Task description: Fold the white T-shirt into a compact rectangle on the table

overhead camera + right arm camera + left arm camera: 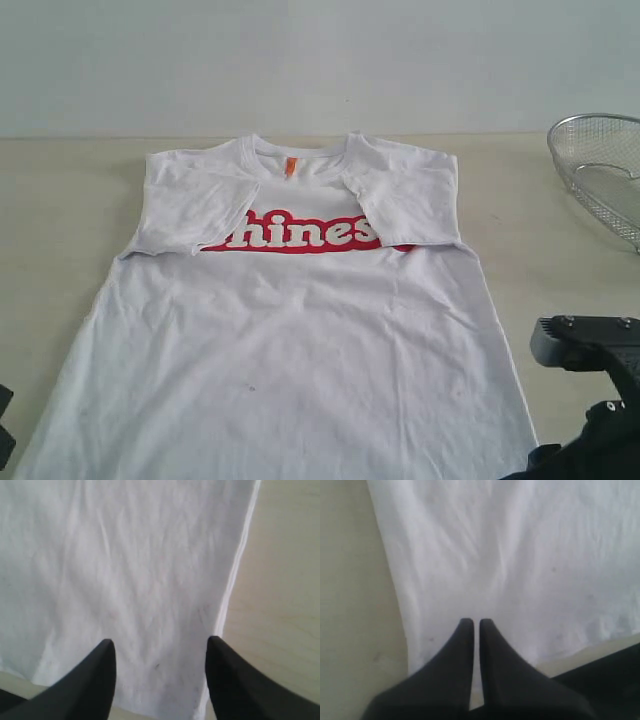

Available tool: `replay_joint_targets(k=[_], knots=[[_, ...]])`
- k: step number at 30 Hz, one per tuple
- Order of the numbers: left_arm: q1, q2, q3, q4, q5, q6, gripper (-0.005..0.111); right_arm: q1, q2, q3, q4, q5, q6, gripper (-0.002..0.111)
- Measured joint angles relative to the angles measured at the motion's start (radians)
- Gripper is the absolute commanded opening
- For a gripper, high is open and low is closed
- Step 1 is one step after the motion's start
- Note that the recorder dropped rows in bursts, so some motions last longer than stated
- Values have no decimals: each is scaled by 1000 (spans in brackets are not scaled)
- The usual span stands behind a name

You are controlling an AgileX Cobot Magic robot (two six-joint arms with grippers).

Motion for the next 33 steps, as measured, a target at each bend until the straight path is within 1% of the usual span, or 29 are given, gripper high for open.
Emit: replay_joint_targets(k=[7,10,13,15,17,21,29,33], knots=[[0,148,-11,12,88,3,6,0,0,0,0,0,0,49],[0,170,-11,12,118,5,18,0,0,0,-3,0,0,49],[0,172,-11,37,128,3,38,0,0,0,-3,0,-2,49],[0,172,-11,91,128,-27,49,0,0,0,-3,0,-2,49],[0,172,-11,150,124,-81,54,0,0,0,-3,0,-2,49],[0,174,-14,244,87,-161,55,0,0,0,-18,6,18,49],[0,237,-17,269,18,-177,55,0,5,0,-76,6,84,49],[0,276,-17,271,8,-177,55,0,60,0,-82,6,93,49]])
